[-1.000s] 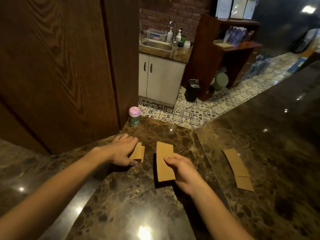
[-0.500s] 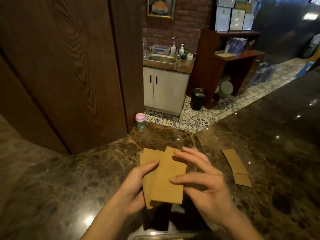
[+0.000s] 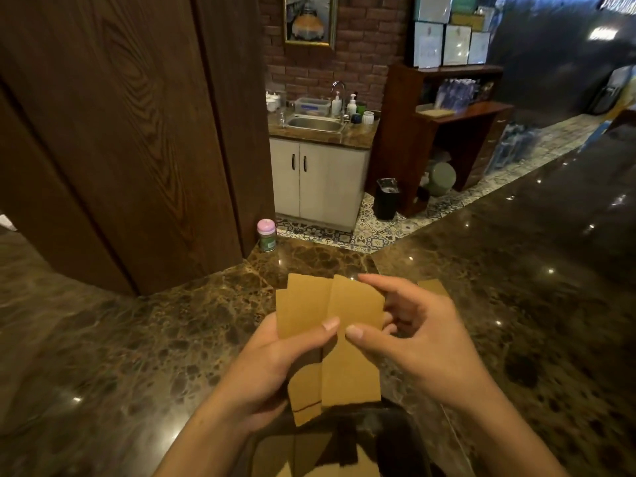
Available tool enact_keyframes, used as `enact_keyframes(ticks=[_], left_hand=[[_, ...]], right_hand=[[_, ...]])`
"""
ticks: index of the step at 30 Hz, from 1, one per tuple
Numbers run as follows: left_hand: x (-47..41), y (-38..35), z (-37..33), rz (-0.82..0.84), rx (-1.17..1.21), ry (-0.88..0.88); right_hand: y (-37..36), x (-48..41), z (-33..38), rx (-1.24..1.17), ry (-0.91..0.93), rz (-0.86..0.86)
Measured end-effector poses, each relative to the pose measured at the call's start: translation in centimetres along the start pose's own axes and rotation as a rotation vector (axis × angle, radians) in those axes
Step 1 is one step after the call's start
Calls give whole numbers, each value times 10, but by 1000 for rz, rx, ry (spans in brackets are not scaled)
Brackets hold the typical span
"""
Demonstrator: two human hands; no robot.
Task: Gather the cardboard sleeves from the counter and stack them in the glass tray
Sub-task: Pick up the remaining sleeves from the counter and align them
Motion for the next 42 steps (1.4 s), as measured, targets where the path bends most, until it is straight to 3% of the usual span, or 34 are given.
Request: enact_keyframes(ticks=[3, 5, 7, 11, 13, 15, 18, 21, 24, 28, 30, 33, 35, 37, 39, 42], left_hand=[[7, 1, 5, 14, 149, 36], [10, 4, 8, -27, 107, 30], [11, 4, 11, -63, 37, 28], [11, -5, 12, -28, -101, 19], [11, -7, 11, -27, -127, 15], [11, -7, 10, -36, -120, 7], [10, -4, 10, -80, -58, 4], [9, 5, 13, -111, -37, 9], [9, 8, 14, -51, -107, 46], [6, 3, 12, 33, -198, 60], [4, 2, 11, 44, -235, 24], [5, 11, 12, -8, -82, 3], [6, 21, 12, -77, 84, 2], [7, 28, 10, -131, 120, -37], [6, 30, 7, -173, -16, -92], [4, 33, 4, -217, -213, -128]], right_hand=[[8, 1, 0, -91, -7, -168], [13, 2, -4, -182, -75, -204], [16, 2, -4, -156, -101, -141], [21, -1, 11, 375, -5, 238], [22, -5, 17, 466, 15, 351], [24, -8, 22, 507, 45, 335], [33, -12, 25, 497, 75, 147], [44, -12, 19, 284, 75, 11], [44, -14, 19, 230, 4, 103], [19, -24, 31, 673, 3, 325], [9, -29, 35, 736, 28, 377], [13, -31, 33, 500, 23, 286], [21, -29, 24, 204, -20, 84], [21, -23, 14, 74, -38, -92], [14, -16, 3, 145, -48, -139], [7, -12, -2, 400, -11, -15]])
Point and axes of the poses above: each hand's wrist, its own x-axis away from the middle knuckle, its own y-axis out of the back of the hand, z = x × y, the point moved 2 cm from there along -x, towards the middle knuckle, and after that the axes turned 5 degrees about -x, right-handed, at the moved point
